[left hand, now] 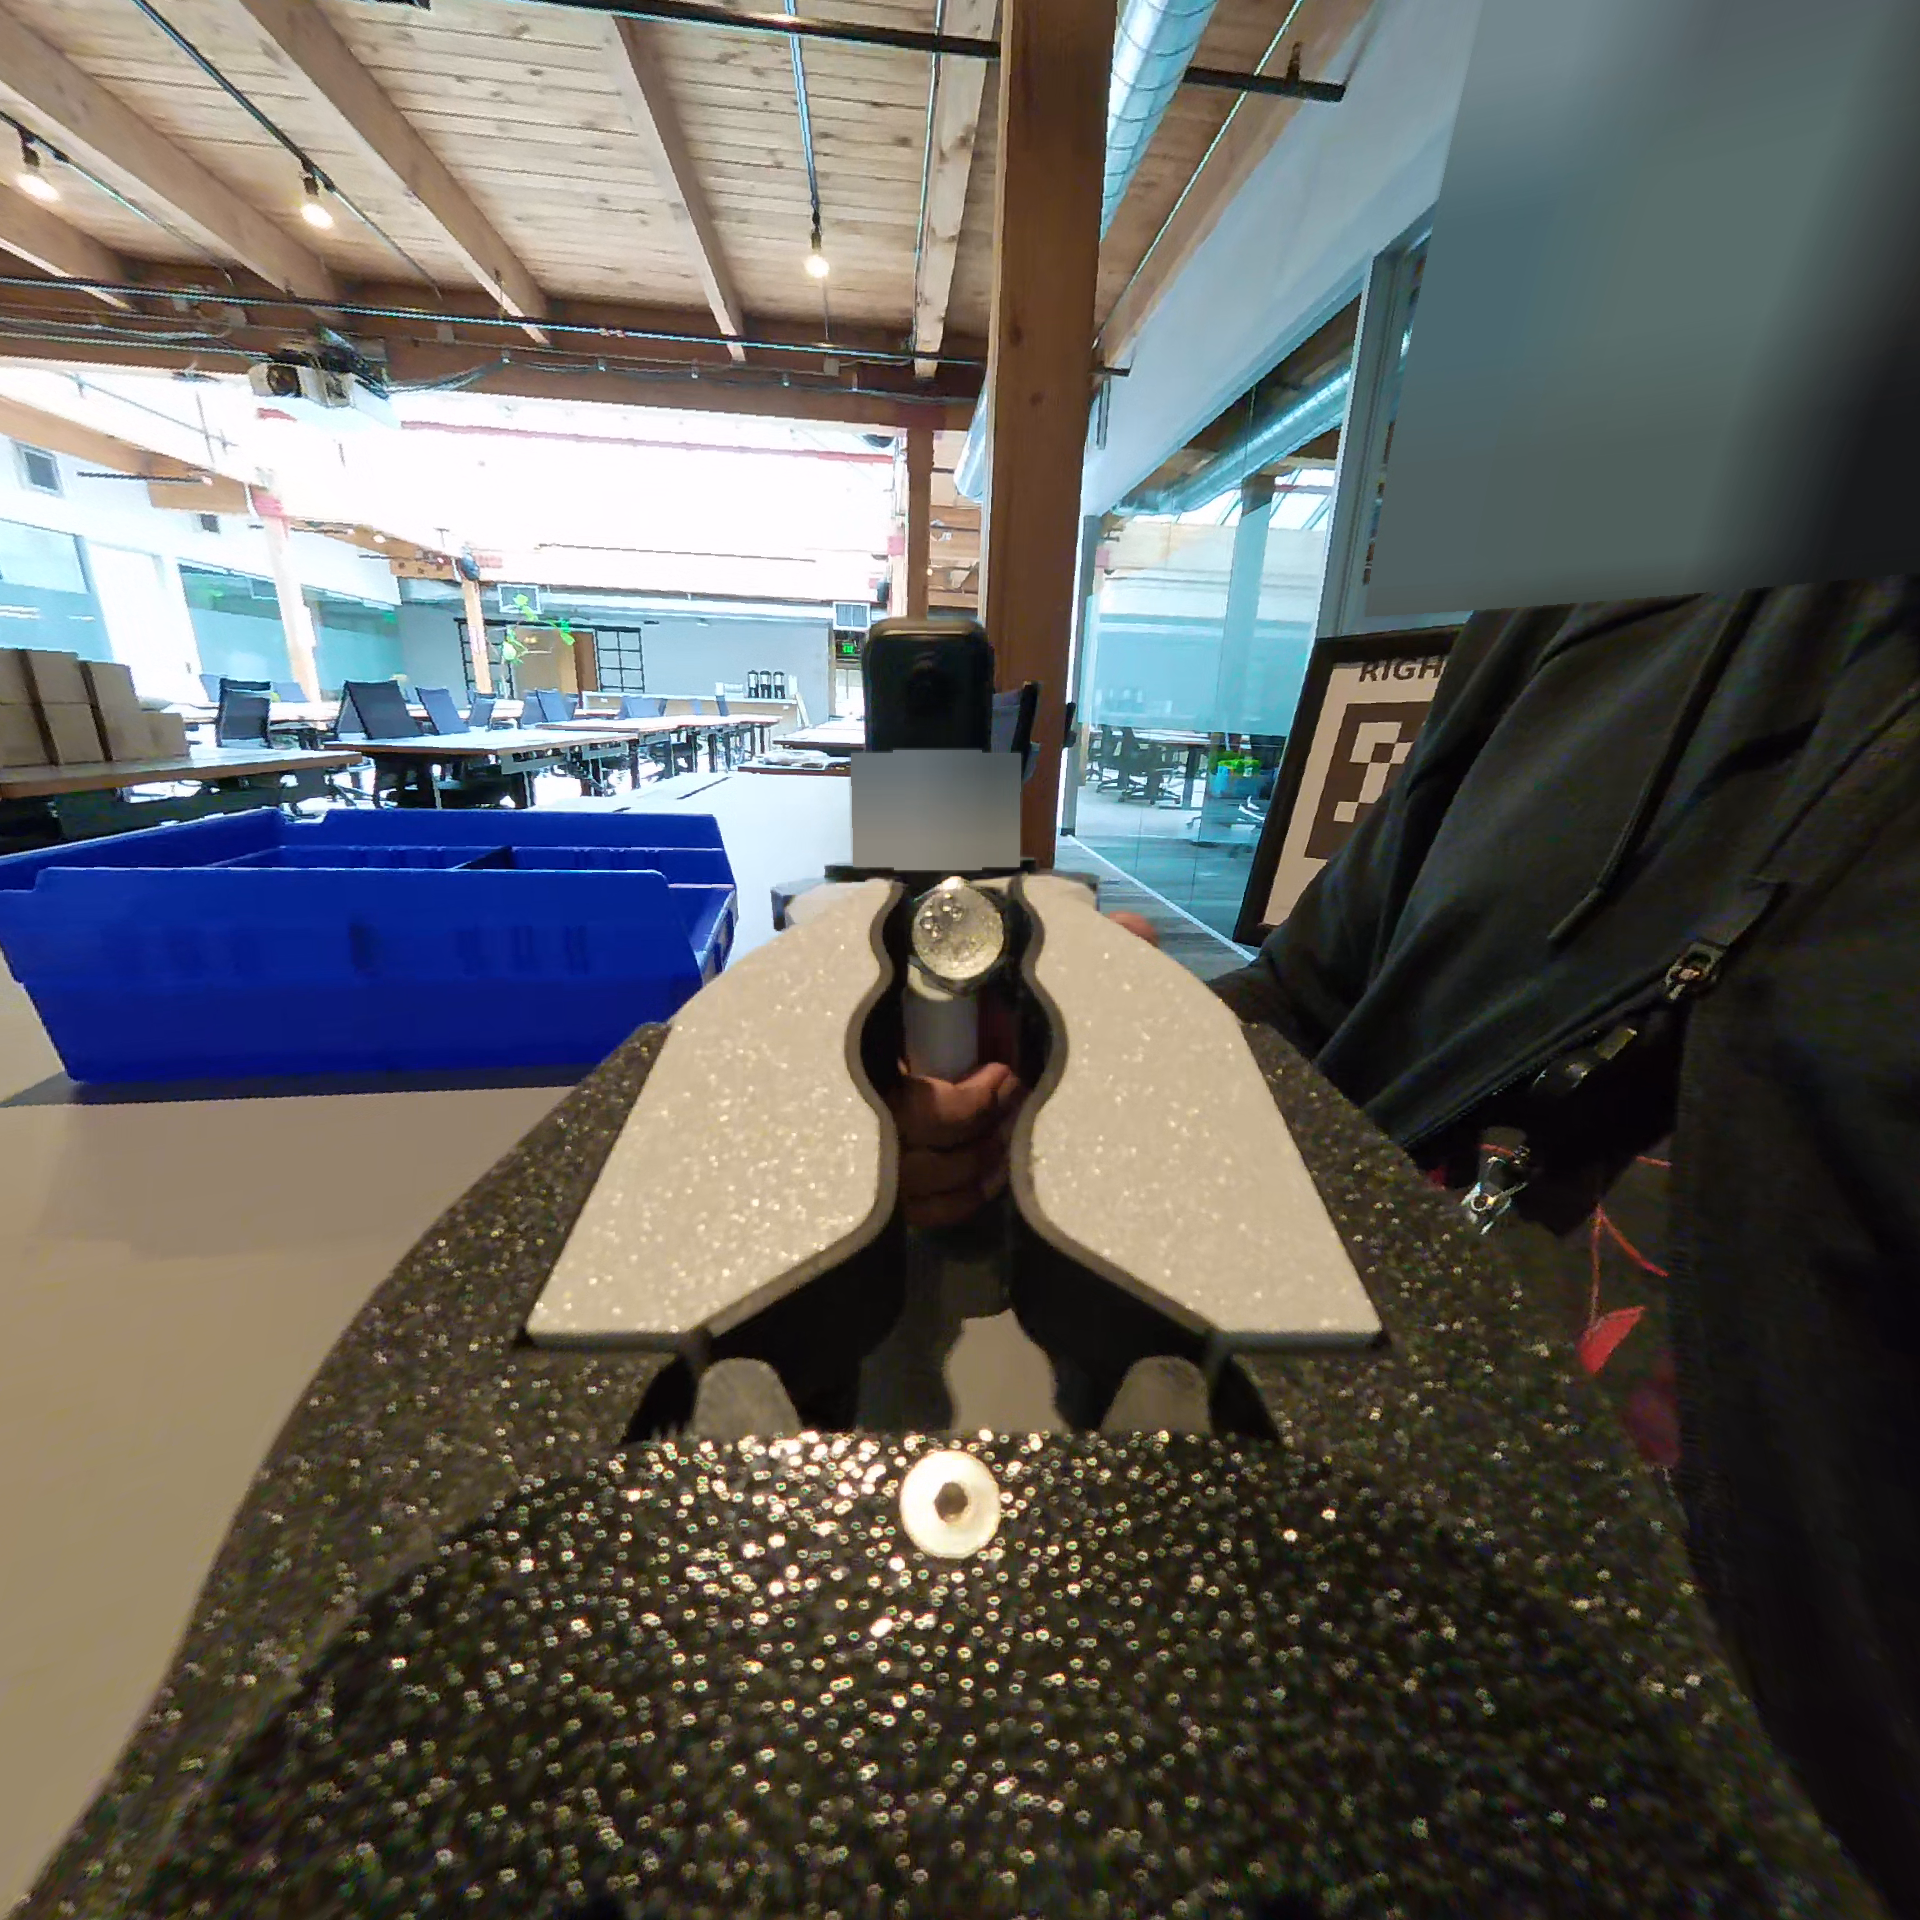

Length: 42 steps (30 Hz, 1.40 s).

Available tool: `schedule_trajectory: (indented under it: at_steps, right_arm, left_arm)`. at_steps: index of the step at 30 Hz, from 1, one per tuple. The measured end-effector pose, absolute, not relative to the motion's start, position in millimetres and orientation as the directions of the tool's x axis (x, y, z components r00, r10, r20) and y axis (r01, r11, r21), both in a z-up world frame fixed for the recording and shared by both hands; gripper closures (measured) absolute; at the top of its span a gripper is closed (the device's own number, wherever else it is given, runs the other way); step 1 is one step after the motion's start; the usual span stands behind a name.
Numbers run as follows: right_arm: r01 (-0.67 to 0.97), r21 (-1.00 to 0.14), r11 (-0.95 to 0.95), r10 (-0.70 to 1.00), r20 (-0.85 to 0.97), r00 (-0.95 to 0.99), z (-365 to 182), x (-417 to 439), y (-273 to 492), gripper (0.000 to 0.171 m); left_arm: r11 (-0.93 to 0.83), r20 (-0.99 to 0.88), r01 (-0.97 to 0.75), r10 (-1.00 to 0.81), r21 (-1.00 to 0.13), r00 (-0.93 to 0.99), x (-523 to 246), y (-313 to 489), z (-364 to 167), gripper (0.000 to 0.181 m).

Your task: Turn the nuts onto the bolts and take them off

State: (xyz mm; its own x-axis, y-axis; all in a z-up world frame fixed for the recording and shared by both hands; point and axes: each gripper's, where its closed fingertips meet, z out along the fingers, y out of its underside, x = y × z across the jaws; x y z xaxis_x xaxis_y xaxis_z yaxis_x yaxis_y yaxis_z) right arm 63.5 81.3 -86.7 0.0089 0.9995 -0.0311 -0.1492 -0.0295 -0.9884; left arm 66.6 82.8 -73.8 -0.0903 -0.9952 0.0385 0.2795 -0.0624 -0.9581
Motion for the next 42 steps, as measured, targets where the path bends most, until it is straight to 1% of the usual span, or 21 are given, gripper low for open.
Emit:
schedule_trajectory:
  at_steps: [1,2,4,6,7,9,11,12,13,16,18,22,27,29,31,33,35,37,39,40,42]
  right_arm:
    - [-0.128,-0.992,-0.014,1.0,-0.016,0.02,-90,62,82,0.143]
    - [-0.115,-0.993,0.011,1.0,0.008,0.027,-91,61,81,0.152]
    - [-0.095,-0.991,0.092,0.993,0.084,0.087,-93,61,84,0.153]
    - [-0.047,-0.972,0.23,0.959,0.218,0.178,-94,61,88,0.153]
    - [0.002,-0.946,0.323,0.919,0.314,0.238,-96,61,92,0.153]
    - [0.137,-0.847,0.514,0.779,0.528,0.339,-98,62,98,0.153]
    - [0.224,-0.753,0.619,0.655,0.652,0.382,-97,62,98,0.152]
    - [0.233,-0.739,0.633,0.636,0.667,0.387,-97,61,97,0.152]
    - [0.218,-0.745,0.631,0.647,0.66,0.383,-96,60,95,0.147]
    - [0.123,-0.838,0.532,0.765,0.538,0.353,-95,60,93,0.13]
    - [0.055,-0.9,0.433,0.848,0.427,0.315,-94,61,93,0.125]
    - [-0.049,-0.961,0.273,0.938,0.255,0.235,-90,62,89,0.128]
    - [-0.083,-0.986,0.148,0.98,0.134,0.147,-92,61,86,0.137]
    - [-0.072,-0.983,0.171,0.975,0.158,0.155,-92,62,86,0.153]
    - [-0.043,-0.97,0.241,0.954,0.228,0.192,-93,63,87,0.153]
    - [0.013,-0.932,0.363,0.9,0.354,0.254,-94,62,89,0.153]
    - [0.1,-0.845,0.525,0.785,0.526,0.326,-94,63,91,0.153]
    - [0.19,-0.737,0.649,0.646,0.665,0.376,-92,63,91,0.153]
    - [0.247,-0.667,0.703,0.555,0.731,0.396,-91,61,89,0.153]
    - [0.251,-0.655,0.713,0.541,0.741,0.399,-91,61,88,0.149]
    - [0.187,-0.696,0.693,0.596,0.7,0.393,-87,60,83,0.141]
  left_arm:
    - [-0.064,0.04,0.278,-0.995,-0.958,-0.09,67,83,-74,0.164]
    - [-0.066,0.043,0.275,-0.995,-0.959,-0.09,67,83,-74,0.164]
    - [-0.079,0.058,0.272,-0.995,-0.959,-0.085,67,85,-75,0.164]
    - [-0.118,0.096,0.268,-0.991,-0.956,-0.091,67,89,-77,0.164]
    - [-0.148,0.127,0.266,-0.987,-0.953,-0.097,66,91,-78,0.164]
    - [-0.228,0.2,0.266,-0.972,-0.937,-0.127,66,95,-81,0.165]
    - [-0.282,0.242,0.275,-0.955,-0.919,-0.169,64,95,-81,0.165]
    - [-0.277,0.236,0.278,-0.957,-0.92,-0.171,64,95,-80,0.165]
    - [-0.262,0.224,0.28,-0.962,-0.924,-0.158,63,95,-80,0.165]
    - [-0.23,0.19,0.298,-0.969,-0.926,-0.158,62,92,-76,0.165]
    - [-0.211,0.174,0.305,-0.974,-0.929,-0.143,61,92,-75,0.165]
    - [-0.183,0.149,0.309,-0.98,-0.933,-0.129,61,91,-73,0.164]
    - [-0.117,0.095,0.263,-0.991,-0.958,-0.093,67,88,-78,0.165]
    - [-0.11,0.092,0.235,-0.992,-0.966,-0.087,70,88,-81,0.164]
    - [-0.12,0.102,0.233,-0.991,-0.965,-0.09,70,88,-82,0.164]
    - [-0.141,0.122,0.233,-0.988,-0.962,-0.095,70,89,-83,0.165]
    - [-0.179,0.155,0.236,-0.981,-0.955,-0.114,69,90,-83,0.165]
    - [-0.222,0.19,0.247,-0.971,-0.943,-0.147,69,90,-82,0.165]
    - [-0.232,0.195,0.257,-0.967,-0.938,-0.163,67,89,-81,0.165]
    - [-0.225,0.188,0.261,-0.969,-0.939,-0.159,67,89,-80,0.165]
    - [-0.216,0.177,0.268,-0.971,-0.939,-0.16,66,88,-79,0.165]
